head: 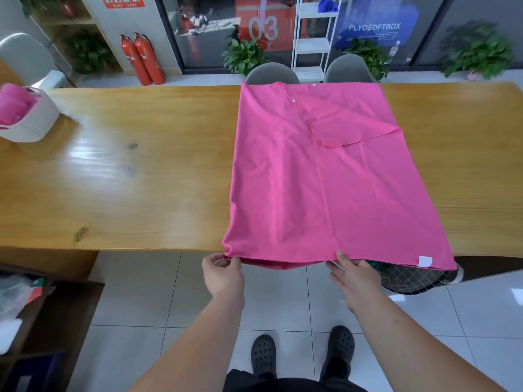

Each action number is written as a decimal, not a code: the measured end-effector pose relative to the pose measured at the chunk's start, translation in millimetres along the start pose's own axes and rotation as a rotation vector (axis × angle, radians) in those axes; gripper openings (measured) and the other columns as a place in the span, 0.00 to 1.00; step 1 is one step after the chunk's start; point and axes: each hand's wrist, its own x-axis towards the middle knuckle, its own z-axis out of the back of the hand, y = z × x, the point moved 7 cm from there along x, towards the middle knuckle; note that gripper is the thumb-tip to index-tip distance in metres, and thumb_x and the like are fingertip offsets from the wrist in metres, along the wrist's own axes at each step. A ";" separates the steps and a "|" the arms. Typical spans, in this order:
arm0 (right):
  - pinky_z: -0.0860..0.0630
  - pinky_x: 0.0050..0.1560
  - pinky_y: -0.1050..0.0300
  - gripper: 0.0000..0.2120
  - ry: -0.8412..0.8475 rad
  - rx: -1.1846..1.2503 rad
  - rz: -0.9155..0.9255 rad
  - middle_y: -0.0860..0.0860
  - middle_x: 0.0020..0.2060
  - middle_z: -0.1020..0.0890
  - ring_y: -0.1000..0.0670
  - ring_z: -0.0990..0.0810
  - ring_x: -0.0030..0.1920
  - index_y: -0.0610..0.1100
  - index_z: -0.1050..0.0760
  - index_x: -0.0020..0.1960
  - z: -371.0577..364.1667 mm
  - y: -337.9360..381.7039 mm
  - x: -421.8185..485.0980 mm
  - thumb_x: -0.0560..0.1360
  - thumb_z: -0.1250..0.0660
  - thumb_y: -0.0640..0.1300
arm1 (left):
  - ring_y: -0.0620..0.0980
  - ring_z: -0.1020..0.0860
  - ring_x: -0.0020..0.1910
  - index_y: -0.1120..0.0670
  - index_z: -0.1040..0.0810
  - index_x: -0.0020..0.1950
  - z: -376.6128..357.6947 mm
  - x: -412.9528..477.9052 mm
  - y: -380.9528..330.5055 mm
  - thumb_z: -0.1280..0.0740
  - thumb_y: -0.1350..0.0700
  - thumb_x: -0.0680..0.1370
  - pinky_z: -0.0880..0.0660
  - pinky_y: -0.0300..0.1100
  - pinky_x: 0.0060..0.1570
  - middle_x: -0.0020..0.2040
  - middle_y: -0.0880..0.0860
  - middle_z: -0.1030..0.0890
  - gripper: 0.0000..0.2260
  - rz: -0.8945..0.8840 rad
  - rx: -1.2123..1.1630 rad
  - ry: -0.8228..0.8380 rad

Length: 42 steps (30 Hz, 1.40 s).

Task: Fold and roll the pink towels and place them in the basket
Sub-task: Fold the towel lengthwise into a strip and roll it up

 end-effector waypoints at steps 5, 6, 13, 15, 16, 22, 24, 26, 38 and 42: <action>0.18 0.56 0.47 0.07 -0.056 -0.017 0.055 0.42 0.49 0.14 0.45 0.12 0.47 0.38 0.25 0.54 1.0 6.6 -0.1 0.81 0.27 0.38 | 0.46 0.20 0.44 0.44 0.29 0.67 13.8 1.3 -54.3 0.38 0.60 0.82 0.27 0.48 0.44 0.46 0.42 0.21 0.16 -0.365 0.193 -0.048; 0.18 0.56 0.47 0.08 -0.067 -0.019 0.062 0.43 0.49 0.14 0.45 0.12 0.47 0.37 0.24 0.55 0.8 6.8 -0.9 0.81 0.27 0.38 | 0.46 0.21 0.43 0.44 0.30 0.68 15.7 -1.2 -65.0 0.40 0.59 0.83 0.28 0.48 0.42 0.45 0.42 0.22 0.16 -0.441 0.238 -0.052; 0.19 0.50 0.49 0.09 -0.080 -0.046 0.004 0.42 0.48 0.14 0.46 0.13 0.44 0.37 0.25 0.58 1.3 -13.8 1.7 0.81 0.28 0.37 | 0.53 0.19 0.40 0.52 0.26 0.56 22.7 20.3 -17.4 0.43 0.54 0.85 0.25 0.49 0.40 0.44 0.51 0.16 0.07 -0.181 0.384 0.016; 0.18 0.47 0.50 0.12 -0.074 -0.064 -0.052 0.41 0.50 0.13 0.45 0.12 0.44 0.36 0.25 0.61 5.8 -21.3 5.1 0.81 0.28 0.37 | 0.52 0.15 0.45 0.55 0.21 0.57 22.0 29.3 16.2 0.41 0.57 0.85 0.20 0.48 0.43 0.48 0.53 0.14 0.09 0.029 0.260 0.157; 0.19 0.47 0.50 0.13 -0.069 -0.070 -0.072 0.41 0.50 0.13 0.45 0.12 0.45 0.36 0.25 0.62 8.2 -23.1 6.3 0.81 0.27 0.38 | 0.52 0.14 0.48 0.56 0.21 0.60 21.5 30.8 25.4 0.40 0.60 0.85 0.19 0.48 0.45 0.50 0.53 0.13 0.10 0.129 0.178 0.236; 0.19 0.51 0.48 0.08 -0.077 -0.102 -0.100 0.42 0.50 0.13 0.45 0.12 0.47 0.40 0.25 0.57 13.2 -26.6 5.9 0.81 0.27 0.39 | 0.55 0.15 0.55 0.52 0.19 0.61 25.9 51.9 8.9 0.38 0.60 0.83 0.17 0.52 0.52 0.55 0.54 0.14 0.11 0.177 0.018 0.351; 0.19 0.53 0.47 0.08 -0.083 -0.099 -0.104 0.42 0.50 0.13 0.44 0.12 0.47 0.40 0.25 0.55 12.2 -27.9 4.0 0.81 0.27 0.39 | 0.53 0.15 0.53 0.53 0.19 0.60 25.9 56.3 0.1 0.31 0.55 0.82 0.16 0.50 0.49 0.54 0.53 0.15 0.08 0.062 0.084 0.344; 0.18 0.54 0.47 0.08 -0.090 -0.096 -0.100 0.42 0.50 0.13 0.44 0.12 0.48 0.40 0.25 0.55 11.8 -26.7 3.1 0.80 0.27 0.38 | 0.52 0.14 0.48 0.53 0.19 0.59 28.7 57.9 -7.2 0.26 0.56 0.80 0.15 0.49 0.46 0.47 0.53 0.14 0.09 -0.059 0.154 0.294; 0.20 0.52 0.49 0.03 -0.082 0.061 -0.070 0.46 0.50 0.15 0.48 0.14 0.47 0.43 0.25 0.54 0.8 -10.9 -5.7 0.83 0.31 0.39 | 0.49 0.19 0.41 0.55 0.25 0.49 -11.3 -2.2 -105.8 0.26 0.65 0.79 0.20 0.42 0.44 0.48 0.56 0.18 0.09 -0.133 -0.271 0.594; 0.20 0.50 0.52 0.06 -0.054 0.190 -0.033 0.47 0.49 0.15 0.49 0.15 0.47 0.45 0.26 0.52 -5.7 0.2 -11.9 0.82 0.29 0.40 | 0.47 0.19 0.42 0.53 0.22 0.47 -10.7 3.3 -147.2 0.28 0.66 0.81 0.20 0.42 0.46 0.41 0.49 0.18 0.09 -0.245 -0.387 0.638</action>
